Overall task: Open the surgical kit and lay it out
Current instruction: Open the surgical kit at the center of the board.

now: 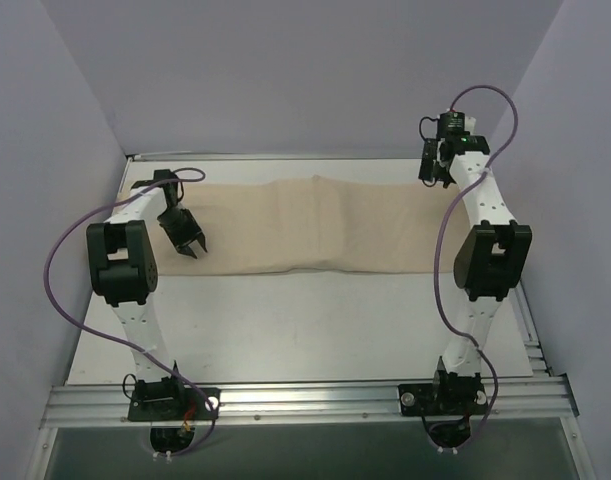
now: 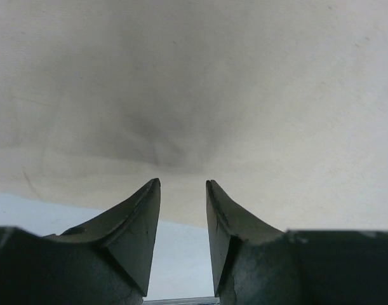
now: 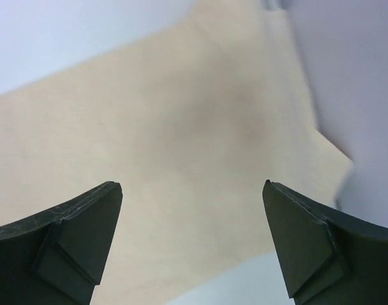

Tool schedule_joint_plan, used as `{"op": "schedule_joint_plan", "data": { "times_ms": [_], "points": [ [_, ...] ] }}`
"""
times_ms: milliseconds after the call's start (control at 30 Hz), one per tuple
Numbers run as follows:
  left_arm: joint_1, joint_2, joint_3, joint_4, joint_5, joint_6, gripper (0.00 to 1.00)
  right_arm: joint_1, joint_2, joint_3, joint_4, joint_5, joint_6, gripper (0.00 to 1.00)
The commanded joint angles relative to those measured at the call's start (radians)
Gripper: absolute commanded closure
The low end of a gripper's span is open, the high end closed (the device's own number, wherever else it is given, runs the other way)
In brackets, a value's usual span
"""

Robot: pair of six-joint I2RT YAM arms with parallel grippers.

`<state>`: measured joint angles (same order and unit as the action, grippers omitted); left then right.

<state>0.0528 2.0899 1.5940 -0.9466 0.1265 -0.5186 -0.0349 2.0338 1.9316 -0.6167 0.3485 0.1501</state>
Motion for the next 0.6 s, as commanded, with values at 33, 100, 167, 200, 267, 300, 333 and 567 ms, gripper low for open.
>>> {"op": "schedule_joint_plan", "data": {
  "times_ms": [33, 100, 167, 200, 267, 300, 333, 567],
  "points": [
    [-0.033, -0.096, 0.011, 0.016, 0.041, 0.0, 0.56, -0.02, 0.21, 0.186, 0.054, -0.296, -0.067, 0.0],
    [-0.042, -0.105, 0.018, 0.005, 0.039, 0.008, 0.56, 0.004, 0.261, 0.265, 0.077, -0.419, -0.046, 0.02],
    [-0.042, -0.114, 0.027, 0.003, 0.059, 0.012, 0.59, 0.012, 0.308, 0.322, 0.144, -0.544, 0.002, 0.06],
    [-0.065, -0.12, 0.026, 0.009, 0.071, 0.014, 0.6, 0.018, 0.318, 0.319, 0.178, -0.666, 0.067, 0.09],
    [-0.077, -0.148, 0.012, 0.055, 0.102, 0.017, 0.59, 0.029, 0.341, 0.301, 0.276, -0.771, 0.121, 0.1],
    [-0.079, -0.154, 0.009, 0.089, 0.139, 0.022, 0.59, 0.061, 0.351, 0.3, 0.305, -0.877, 0.153, 0.11],
    [-0.082, -0.156, 0.009, 0.101, 0.157, 0.026, 0.57, 0.091, 0.383, 0.32, 0.307, -0.896, 0.157, 0.11],
    [-0.119, -0.125, 0.046, 0.101, 0.197, 0.029, 0.56, 0.199, 0.442, 0.411, 0.316, -0.861, 0.204, 0.14]
  ]
}}
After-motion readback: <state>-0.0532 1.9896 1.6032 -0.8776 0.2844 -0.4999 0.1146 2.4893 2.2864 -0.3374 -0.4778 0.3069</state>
